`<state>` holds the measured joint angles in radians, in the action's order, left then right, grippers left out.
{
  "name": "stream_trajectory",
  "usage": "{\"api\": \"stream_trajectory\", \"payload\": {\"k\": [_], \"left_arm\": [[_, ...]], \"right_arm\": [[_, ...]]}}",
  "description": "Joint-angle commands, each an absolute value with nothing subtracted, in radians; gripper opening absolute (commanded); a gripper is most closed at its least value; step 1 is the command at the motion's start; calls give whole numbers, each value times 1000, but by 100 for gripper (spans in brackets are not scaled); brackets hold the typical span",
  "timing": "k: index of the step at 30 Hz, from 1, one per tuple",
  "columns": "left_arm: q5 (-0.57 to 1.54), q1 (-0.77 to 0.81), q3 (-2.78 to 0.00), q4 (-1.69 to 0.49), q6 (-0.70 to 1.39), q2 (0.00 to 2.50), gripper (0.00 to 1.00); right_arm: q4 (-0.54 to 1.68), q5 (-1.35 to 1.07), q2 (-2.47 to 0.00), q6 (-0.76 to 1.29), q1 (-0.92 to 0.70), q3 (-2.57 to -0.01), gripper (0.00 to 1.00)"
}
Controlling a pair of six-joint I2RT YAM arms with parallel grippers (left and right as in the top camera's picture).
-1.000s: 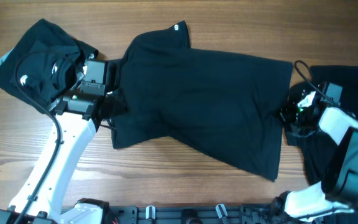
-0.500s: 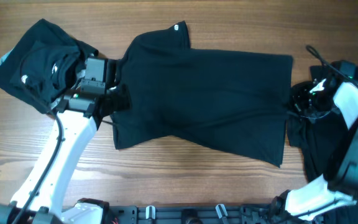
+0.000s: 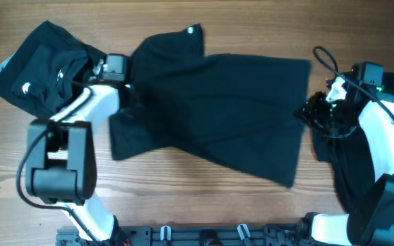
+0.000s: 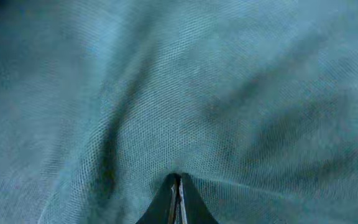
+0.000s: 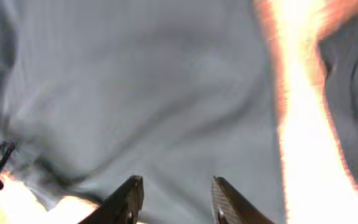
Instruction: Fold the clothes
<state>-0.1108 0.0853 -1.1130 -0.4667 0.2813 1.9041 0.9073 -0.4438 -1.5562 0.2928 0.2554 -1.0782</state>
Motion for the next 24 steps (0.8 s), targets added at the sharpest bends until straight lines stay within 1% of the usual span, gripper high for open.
{"api": "stream_trajectory", "payload": {"k": [1,2,4,8,9,10,11,13,17,20,24], "left_arm": [[-46,-68,-1079,-480,315,1963,4],[7,-72,-1079,-468,297,1959,4],[84,-62,-1080,-447,262,1950,4],[101,-22,-1084,-442,216,1903,8],[101,-8,-1088,-456,215,1861,11],[110,6,-1095,-480,216,1788,25],[130,12,-1097,-497,216,1748,31],[158,19,-1097,-525,216,1679,35],[167,37,-1097,-586,216,1499,40],[167,55,-1097,-591,216,1395,44],[167,61,-1097,-588,216,1335,47]], "right_arm": [[689,-403,-1557,323,243,-1039,38],[618,-403,-1566,334,236,-1035,36],[497,-404,-1612,401,208,-1035,35],[331,-403,-1759,422,141,-1036,35],[255,-404,-1857,455,130,-1036,33],[208,-403,-1917,475,130,-1036,31],[176,-400,-1954,482,130,-1036,28],[153,-360,-1996,505,132,-1039,22],[149,-178,-2050,527,155,-1071,7],[149,-124,-2054,567,182,-1108,6],[158,-157,-2054,570,217,-1205,6]]}}
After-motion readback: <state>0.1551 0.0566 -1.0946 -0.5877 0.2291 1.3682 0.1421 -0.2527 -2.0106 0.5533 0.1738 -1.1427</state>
